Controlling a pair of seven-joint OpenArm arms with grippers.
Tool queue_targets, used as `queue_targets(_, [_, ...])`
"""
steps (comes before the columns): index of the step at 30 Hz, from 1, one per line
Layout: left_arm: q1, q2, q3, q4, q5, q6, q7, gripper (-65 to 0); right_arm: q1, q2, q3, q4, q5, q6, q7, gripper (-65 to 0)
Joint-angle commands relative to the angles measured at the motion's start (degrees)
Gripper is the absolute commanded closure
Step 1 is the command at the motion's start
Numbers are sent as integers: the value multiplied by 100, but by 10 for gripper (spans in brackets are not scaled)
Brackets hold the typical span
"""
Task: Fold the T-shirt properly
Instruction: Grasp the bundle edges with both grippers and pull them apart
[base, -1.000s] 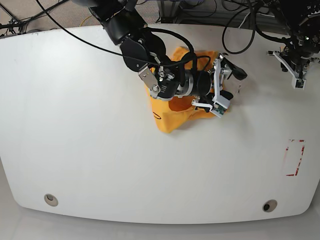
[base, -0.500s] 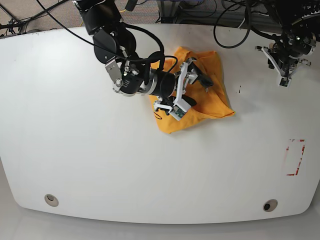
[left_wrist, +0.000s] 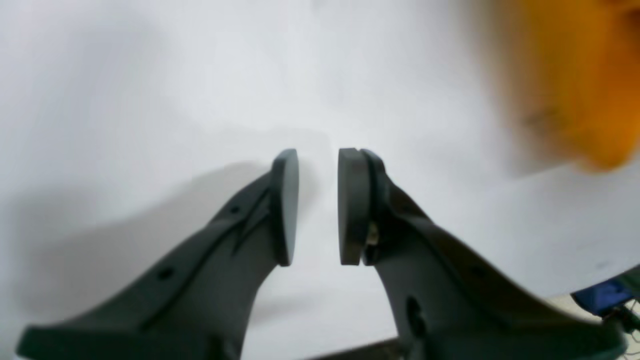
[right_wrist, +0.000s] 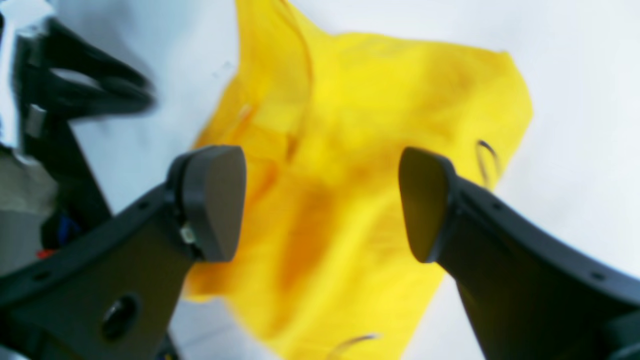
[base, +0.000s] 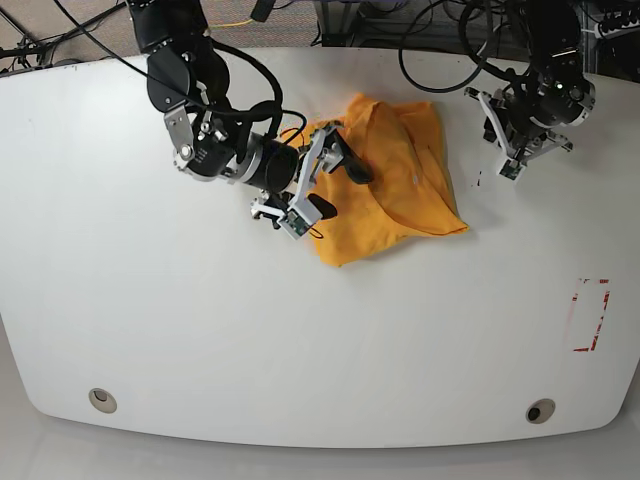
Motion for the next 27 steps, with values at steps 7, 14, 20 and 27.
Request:
queue_targets(7, [-282, -122, 79, 125, 26, -3, -42, -114, -822, -144, -303, 280, 46, 59, 127, -458])
queue_targets(14, [-502, -711, -220, 213, -1, -3, -42, -114, -585, -426, -1551, -326, -956, 24, 541, -458])
queue_targets(20, [-713, -1195, -396, 239, -1, -3, -42, -114, -400, -478, -1612, 52, -1088, 59, 505, -458])
queue_targets(27, [-686, -1326, -62, 318, -1, -3, -42, -114, -101, -434, -997, 395, -1088, 59, 541, -458])
